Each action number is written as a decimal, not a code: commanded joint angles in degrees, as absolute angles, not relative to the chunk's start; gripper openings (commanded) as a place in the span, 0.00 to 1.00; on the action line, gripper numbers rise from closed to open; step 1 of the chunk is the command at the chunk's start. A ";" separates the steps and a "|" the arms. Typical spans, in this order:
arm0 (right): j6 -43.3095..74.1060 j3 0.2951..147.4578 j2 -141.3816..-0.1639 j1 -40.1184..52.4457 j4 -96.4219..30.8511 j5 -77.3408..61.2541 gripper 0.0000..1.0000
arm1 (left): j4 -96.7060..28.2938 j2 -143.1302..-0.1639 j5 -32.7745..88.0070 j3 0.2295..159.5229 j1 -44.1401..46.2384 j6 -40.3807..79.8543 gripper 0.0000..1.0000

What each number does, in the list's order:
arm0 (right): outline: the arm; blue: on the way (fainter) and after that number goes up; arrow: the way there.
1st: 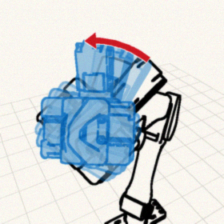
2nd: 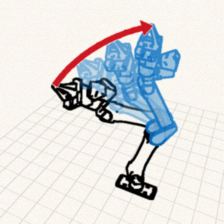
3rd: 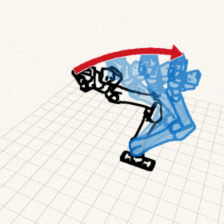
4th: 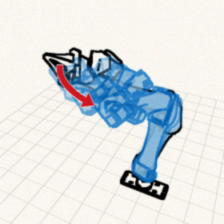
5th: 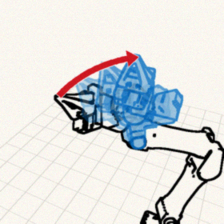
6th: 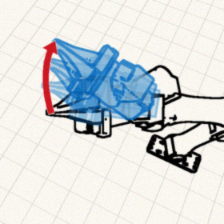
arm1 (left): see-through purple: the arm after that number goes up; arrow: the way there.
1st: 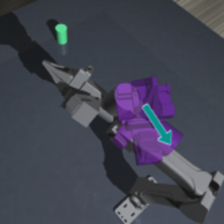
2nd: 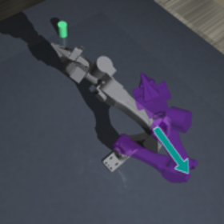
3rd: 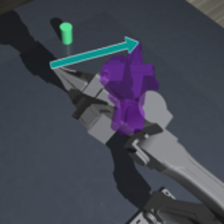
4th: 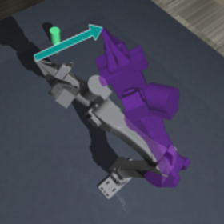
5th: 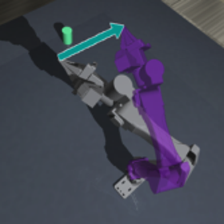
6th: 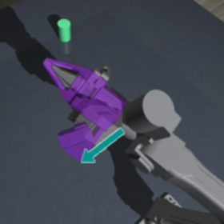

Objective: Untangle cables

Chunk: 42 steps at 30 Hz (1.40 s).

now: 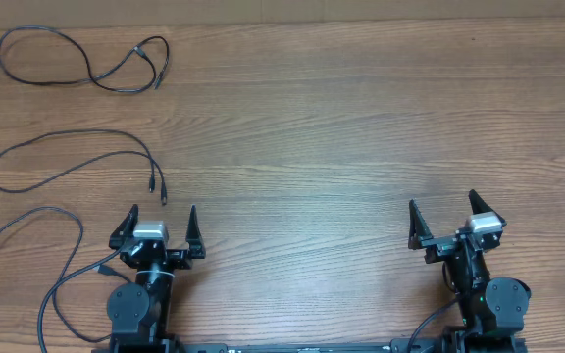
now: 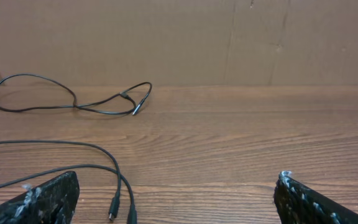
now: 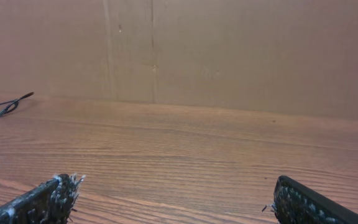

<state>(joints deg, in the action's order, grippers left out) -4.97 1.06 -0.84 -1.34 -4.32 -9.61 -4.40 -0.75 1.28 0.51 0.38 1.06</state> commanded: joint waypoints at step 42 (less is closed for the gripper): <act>-2.31 0.49 -0.16 -0.95 -5.06 -1.13 1.00 | -4.45 -0.25 1.50 0.25 0.73 -0.01 1.00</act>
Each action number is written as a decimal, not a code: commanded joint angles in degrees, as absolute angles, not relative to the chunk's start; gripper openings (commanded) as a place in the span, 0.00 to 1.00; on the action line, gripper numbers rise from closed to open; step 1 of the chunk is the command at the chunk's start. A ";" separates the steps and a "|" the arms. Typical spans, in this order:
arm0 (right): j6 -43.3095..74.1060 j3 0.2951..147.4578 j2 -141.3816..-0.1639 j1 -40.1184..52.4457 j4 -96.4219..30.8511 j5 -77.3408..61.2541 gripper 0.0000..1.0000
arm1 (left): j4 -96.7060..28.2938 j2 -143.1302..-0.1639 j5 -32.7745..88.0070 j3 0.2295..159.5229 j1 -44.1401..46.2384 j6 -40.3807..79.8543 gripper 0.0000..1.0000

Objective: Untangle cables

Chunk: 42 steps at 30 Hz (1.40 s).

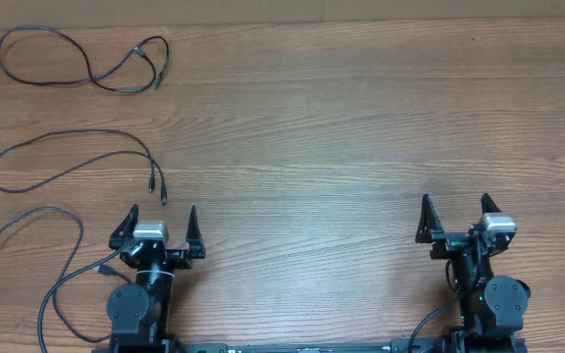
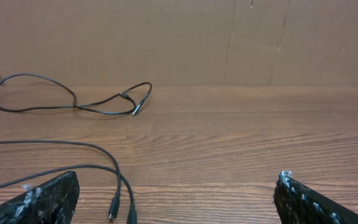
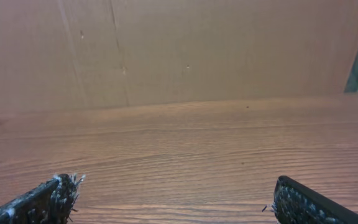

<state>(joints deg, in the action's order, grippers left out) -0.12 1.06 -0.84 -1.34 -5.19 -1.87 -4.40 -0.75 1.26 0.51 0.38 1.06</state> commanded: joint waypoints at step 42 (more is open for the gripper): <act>-7.79 0.49 -0.16 -0.38 -4.82 -1.13 1.00 | -4.45 -0.25 1.50 0.25 0.73 -0.03 1.00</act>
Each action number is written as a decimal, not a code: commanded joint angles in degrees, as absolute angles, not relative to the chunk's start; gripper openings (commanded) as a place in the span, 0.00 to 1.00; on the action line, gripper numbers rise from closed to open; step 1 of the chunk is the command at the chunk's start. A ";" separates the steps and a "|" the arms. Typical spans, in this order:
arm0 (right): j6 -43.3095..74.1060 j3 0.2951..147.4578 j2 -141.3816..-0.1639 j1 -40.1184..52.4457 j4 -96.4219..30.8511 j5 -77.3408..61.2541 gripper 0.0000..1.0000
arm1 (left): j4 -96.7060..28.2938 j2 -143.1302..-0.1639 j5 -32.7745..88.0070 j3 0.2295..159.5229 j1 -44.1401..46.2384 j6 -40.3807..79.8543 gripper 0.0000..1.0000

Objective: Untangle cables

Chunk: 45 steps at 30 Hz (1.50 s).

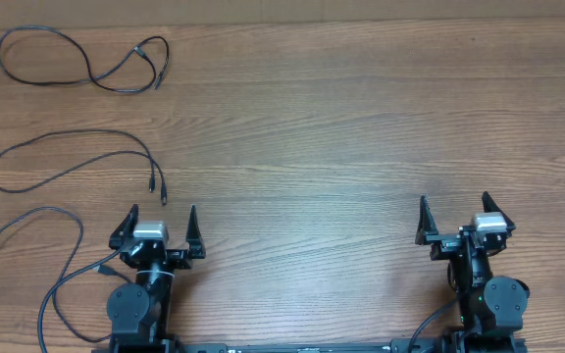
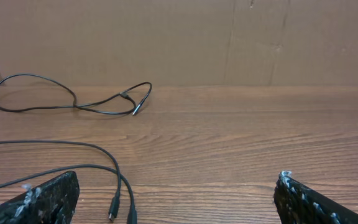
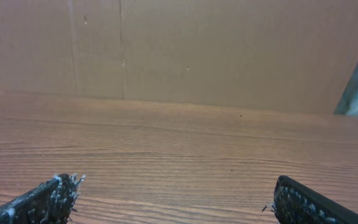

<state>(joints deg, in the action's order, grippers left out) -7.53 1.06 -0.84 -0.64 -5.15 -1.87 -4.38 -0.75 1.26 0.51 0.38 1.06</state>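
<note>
Three black cables lie apart on the left of the wooden table (image 1: 322,127). One loops at the far left corner (image 1: 77,64) and shows far off in the left wrist view (image 2: 73,102). A second cable (image 1: 67,157) curves in the middle left; its plug end (image 2: 114,208) lies just ahead of the left gripper's left finger. A third cable (image 1: 27,245) trails beside the left arm's base. My left gripper (image 1: 160,214) (image 2: 176,186) is open and holds nothing. My right gripper (image 1: 453,208) (image 3: 176,186) is open over bare wood, far from any cable.
A brown cardboard wall (image 2: 229,37) stands along the table's far edge. A greenish post shows at the right past the table's end. Both arm bases sit at the near edge.
The right gripper has turned slightly, so its view of the wall and the greenish post has shifted and tilted. The left gripper and the three cables are where they were.
At first the right gripper pointed a little left, with a cable end at the left edge of its view. Then it faced more to the right with the cable end out of view, and now sits nearly straight. The left gripper stayed open and still throughout.
</note>
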 commanded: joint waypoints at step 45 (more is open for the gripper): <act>-7.79 0.49 -0.16 -0.38 -4.82 -1.13 1.00 | -4.47 -0.23 1.06 0.27 0.75 1.89 1.00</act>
